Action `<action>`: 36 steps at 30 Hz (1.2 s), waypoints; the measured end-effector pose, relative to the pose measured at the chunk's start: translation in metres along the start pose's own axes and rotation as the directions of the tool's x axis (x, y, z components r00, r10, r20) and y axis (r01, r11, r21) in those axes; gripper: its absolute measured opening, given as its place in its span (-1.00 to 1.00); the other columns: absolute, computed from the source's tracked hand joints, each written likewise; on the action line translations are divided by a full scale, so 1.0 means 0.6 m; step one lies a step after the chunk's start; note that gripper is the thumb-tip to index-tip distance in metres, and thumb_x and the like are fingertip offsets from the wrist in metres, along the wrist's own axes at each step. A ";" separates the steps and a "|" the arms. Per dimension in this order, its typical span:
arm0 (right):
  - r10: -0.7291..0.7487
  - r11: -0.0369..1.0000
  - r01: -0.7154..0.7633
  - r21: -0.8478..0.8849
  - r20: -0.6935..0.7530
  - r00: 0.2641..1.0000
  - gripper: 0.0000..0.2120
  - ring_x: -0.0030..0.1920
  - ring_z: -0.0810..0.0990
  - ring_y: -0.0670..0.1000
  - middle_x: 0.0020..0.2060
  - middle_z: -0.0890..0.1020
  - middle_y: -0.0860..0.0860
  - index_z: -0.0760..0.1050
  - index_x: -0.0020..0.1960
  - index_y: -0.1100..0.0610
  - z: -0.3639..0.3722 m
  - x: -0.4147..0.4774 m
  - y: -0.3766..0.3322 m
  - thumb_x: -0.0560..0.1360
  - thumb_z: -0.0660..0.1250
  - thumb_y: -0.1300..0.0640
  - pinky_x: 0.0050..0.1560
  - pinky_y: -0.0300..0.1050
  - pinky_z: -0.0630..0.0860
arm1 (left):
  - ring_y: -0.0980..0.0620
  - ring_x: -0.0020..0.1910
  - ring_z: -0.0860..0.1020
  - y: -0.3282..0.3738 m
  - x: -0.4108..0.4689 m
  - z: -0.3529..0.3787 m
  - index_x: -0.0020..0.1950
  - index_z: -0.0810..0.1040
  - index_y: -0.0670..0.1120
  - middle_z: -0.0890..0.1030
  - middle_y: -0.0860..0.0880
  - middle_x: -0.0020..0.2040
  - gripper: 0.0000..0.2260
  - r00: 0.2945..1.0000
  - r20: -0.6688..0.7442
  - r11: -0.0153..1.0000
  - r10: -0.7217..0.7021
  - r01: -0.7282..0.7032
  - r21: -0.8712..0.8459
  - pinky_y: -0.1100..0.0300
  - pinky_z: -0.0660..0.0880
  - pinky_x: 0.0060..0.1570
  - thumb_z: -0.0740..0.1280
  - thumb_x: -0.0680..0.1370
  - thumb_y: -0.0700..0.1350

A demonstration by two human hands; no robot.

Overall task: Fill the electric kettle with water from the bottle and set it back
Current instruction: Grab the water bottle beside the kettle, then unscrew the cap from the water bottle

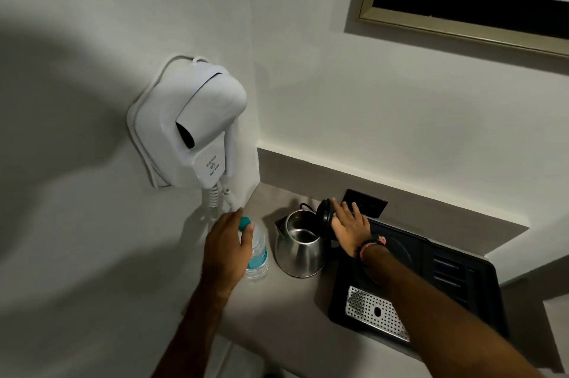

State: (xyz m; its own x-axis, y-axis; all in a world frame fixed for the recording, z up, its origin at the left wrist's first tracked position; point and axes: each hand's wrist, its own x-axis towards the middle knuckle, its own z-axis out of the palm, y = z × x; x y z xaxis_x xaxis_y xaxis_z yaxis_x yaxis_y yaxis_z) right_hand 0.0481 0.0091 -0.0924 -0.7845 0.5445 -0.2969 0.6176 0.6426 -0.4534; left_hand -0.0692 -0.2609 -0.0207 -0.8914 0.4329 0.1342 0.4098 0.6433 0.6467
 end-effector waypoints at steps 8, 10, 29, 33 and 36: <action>0.040 0.996 -0.038 -0.076 0.019 0.999 -0.42 0.62 -0.19 0.13 0.63 0.01 0.11 -0.13 0.62 -0.11 -0.010 -0.003 -0.003 0.64 -0.11 -0.18 0.56 0.23 -0.19 | 0.08 0.01 0.52 -0.013 0.013 0.001 0.07 0.57 -0.06 0.63 -0.03 0.09 -0.67 0.999 -0.041 1.000 -0.002 0.003 0.016 0.19 0.46 0.07 0.43 0.47 0.14; 0.050 0.996 -0.048 -0.079 0.014 0.999 -0.41 0.61 -0.21 0.14 0.63 -0.02 0.12 -0.14 0.62 -0.10 -0.010 -0.005 -0.002 0.64 -0.11 -0.19 0.56 0.23 -0.21 | 0.12 -0.02 0.45 -0.004 0.012 -0.004 0.05 0.56 -0.07 0.63 -0.04 0.08 -0.62 0.995 -0.097 1.000 -0.028 0.028 -0.009 0.21 0.41 0.02 0.47 0.41 0.17; 0.057 0.984 -0.074 -0.165 -0.105 0.993 -0.12 0.60 -0.30 0.15 0.63 -0.14 0.13 -0.23 0.60 -0.15 0.006 -0.002 0.012 0.34 -0.39 -0.47 0.54 0.23 -0.32 | -0.19 -0.23 0.69 -0.155 -0.162 0.231 -0.15 0.73 -0.20 0.70 -0.18 -0.20 -0.73 0.983 0.156 0.970 0.100 -0.132 0.204 0.01 0.62 -0.21 0.61 0.25 -0.08; 0.065 0.985 -0.075 -0.156 -0.068 0.996 -0.14 0.60 -0.30 0.15 0.63 -0.13 0.13 -0.24 0.59 -0.17 0.015 -0.001 0.019 0.35 -0.39 -0.46 0.53 0.25 -0.32 | -0.27 0.04 0.60 -0.194 -0.171 0.244 0.05 0.66 -0.19 0.65 -0.23 0.00 -0.65 0.959 0.266 0.994 -0.102 0.084 0.076 -0.01 0.49 0.08 0.59 0.35 -0.06; 0.068 0.986 -0.079 -0.147 -0.078 0.995 -0.14 0.60 -0.28 0.16 0.63 -0.11 0.13 -0.23 0.59 -0.18 0.016 0.002 0.019 0.34 -0.39 -0.46 0.54 0.25 -0.31 | -0.16 -0.12 0.56 -0.207 -0.172 0.222 0.03 0.50 -0.07 0.50 -0.02 -0.08 -0.44 0.978 0.033 0.969 -0.208 0.210 -0.133 0.01 0.53 -0.07 0.62 0.21 0.16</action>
State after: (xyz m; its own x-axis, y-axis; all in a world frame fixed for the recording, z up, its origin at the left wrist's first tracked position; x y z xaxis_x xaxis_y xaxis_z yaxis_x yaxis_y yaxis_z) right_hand 0.0539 0.0118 -0.1060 -0.7336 0.6275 -0.2607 0.6794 0.6698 -0.2996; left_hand -0.0025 -0.3011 -0.2150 -0.9503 0.3100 -0.0277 0.1836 0.6301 0.7545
